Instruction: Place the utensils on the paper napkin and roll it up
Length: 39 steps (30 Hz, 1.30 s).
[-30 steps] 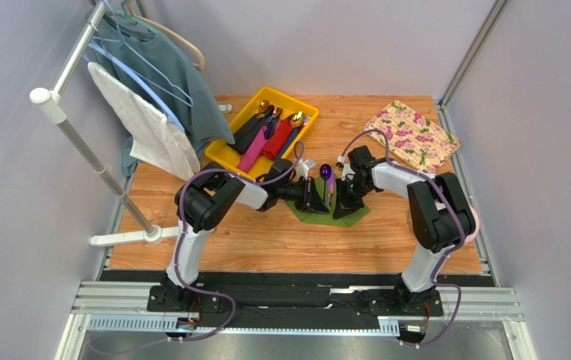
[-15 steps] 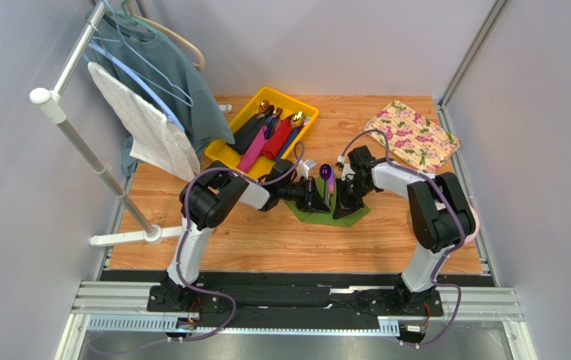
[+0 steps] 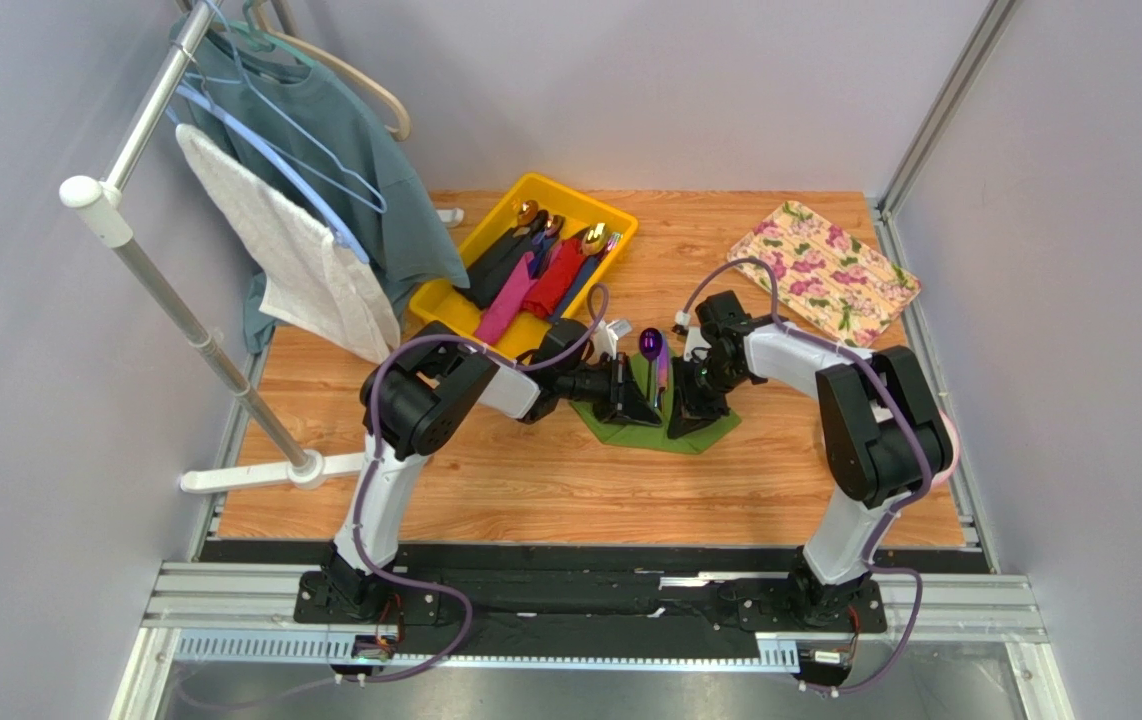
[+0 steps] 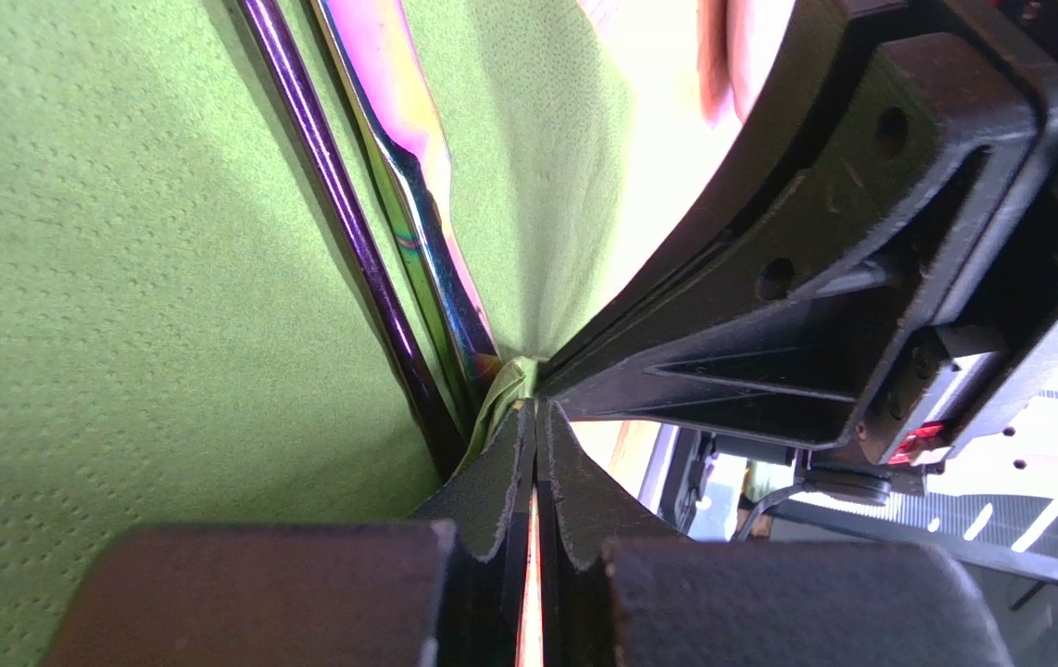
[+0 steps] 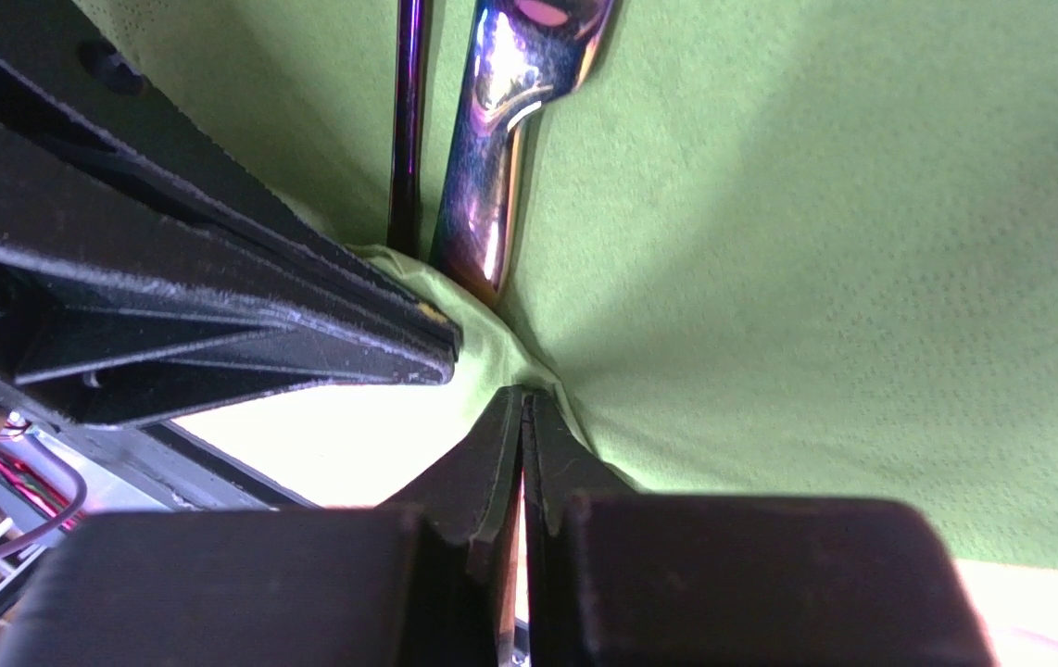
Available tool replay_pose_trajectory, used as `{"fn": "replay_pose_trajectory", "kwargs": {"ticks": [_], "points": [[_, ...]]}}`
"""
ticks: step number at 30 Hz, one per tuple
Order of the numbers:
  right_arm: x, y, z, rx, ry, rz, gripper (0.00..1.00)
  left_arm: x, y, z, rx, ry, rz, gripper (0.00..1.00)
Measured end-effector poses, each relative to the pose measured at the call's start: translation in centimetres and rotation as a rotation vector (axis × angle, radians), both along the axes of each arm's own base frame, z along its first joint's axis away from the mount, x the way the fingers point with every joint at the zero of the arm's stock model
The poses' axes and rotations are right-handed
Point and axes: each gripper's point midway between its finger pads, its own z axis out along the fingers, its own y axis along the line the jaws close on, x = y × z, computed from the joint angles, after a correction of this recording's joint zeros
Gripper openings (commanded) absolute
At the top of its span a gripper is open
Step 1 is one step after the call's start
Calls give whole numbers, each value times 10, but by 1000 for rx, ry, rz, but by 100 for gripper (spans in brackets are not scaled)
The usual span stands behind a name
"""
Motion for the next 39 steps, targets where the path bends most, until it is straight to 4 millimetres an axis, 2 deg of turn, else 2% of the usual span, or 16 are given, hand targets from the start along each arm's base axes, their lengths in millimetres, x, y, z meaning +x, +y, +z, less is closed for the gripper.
{"fn": "replay_pose_trajectory", "kwargs": {"ticks": [6,11,12,14,15,17,20,29,36,39], "points": [[6,0,14,0,-38,-2,8,0,0,0,0,1,0,3],[13,-3,20,-18,-68,-9,24,0,0,0,1,0,-1,3],[14,-5,20,-24,-71,-12,36,0,0,0,1,0,-1,3],[14,-10,22,-33,-69,-22,49,0,0,0,1,0,-1,3],[15,-15,24,-40,-73,-29,63,0,0,0,1,0,-1,3],[18,-25,27,-55,-80,-52,76,0,0,0,1,0,-1,2],[22,-41,31,-77,-88,-95,84,0,0,0,2,0,-1,2],[27,-79,26,-109,-45,-220,88,0,0,0,2,0,-2,2],[21,-85,6,-151,16,-249,88,1,-1,0,3,1,-1,2],[22,-83,6,-138,32,-264,88,1,0,0,4,2,-1,2]]}}
